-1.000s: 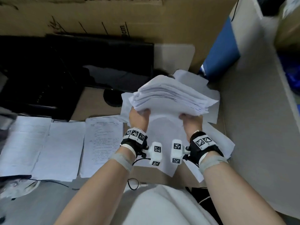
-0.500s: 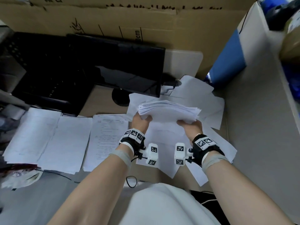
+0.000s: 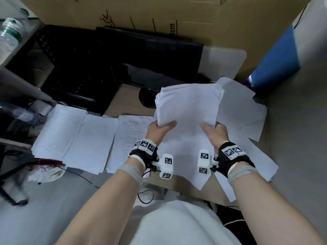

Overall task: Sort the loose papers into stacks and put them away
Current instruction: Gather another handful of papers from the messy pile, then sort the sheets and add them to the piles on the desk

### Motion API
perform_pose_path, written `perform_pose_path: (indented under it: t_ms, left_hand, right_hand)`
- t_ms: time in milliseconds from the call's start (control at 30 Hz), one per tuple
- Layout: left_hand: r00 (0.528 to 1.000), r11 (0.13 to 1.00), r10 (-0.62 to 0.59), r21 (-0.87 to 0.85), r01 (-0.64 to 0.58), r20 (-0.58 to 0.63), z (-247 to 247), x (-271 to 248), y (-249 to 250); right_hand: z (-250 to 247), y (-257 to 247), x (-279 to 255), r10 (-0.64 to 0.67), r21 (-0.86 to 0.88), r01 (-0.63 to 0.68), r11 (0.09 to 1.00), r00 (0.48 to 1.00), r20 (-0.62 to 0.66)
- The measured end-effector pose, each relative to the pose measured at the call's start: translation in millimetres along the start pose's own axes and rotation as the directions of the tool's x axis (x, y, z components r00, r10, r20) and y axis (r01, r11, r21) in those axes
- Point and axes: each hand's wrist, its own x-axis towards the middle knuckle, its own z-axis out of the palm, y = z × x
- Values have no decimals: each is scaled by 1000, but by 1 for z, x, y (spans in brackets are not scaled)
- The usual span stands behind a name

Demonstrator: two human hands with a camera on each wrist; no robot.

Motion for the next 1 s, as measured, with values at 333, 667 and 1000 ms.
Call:
perform_pose_path:
  t_ms: [333,667,1000]
  left_hand:
    - [987,994,-17,-107,-1,-161,-105,-5,-25]
    - [934,948,314,101,-300,-169,-269,1,-17]
    - [998,965,55,-254,-59,-21,-346,4,-40]
  right_hand:
    - [83,-13,-26,68,-203,18,979,910,409]
    - [277,-40,-101,5,-298,143,944,895,446]
    - [376,-15,-155,72,-524,447,725,707,703]
